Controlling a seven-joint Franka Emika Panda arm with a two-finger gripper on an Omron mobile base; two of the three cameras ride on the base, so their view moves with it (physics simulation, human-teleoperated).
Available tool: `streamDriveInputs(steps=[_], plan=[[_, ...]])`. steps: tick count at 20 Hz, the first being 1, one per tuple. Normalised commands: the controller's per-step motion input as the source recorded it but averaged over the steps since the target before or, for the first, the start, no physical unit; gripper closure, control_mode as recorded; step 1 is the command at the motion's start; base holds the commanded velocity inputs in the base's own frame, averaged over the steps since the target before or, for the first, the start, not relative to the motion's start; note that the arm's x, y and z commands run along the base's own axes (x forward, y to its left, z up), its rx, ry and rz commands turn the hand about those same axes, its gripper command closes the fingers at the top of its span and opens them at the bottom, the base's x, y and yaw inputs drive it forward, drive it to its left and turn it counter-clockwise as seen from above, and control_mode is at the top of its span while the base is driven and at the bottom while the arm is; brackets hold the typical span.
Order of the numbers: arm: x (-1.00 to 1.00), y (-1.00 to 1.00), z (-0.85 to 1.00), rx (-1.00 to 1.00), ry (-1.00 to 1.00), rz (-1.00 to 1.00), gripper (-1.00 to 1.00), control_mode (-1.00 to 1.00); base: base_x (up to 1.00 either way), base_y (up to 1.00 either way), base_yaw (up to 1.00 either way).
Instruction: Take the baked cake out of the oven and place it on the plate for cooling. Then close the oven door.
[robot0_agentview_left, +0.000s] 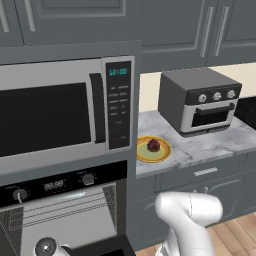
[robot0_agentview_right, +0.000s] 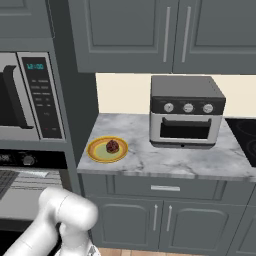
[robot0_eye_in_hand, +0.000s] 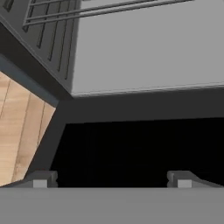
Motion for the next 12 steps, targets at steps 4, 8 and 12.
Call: streamDriveInputs(steps=[4,8,12], plan=[[-0.54,-0.21,0.29,-0.01,0.17,0.0,-1.0,-1.0,0.0,0.0,0.0],[-0.65,-0.27,0.21,0.0,0.08,-0.01,-1.0,-1.0,0.0,0.0,0.0],[-0.72,-0.35,0.11,-0.03,0.01,0.0,-1.0,-1.0,0.0,0.0,0.0]])
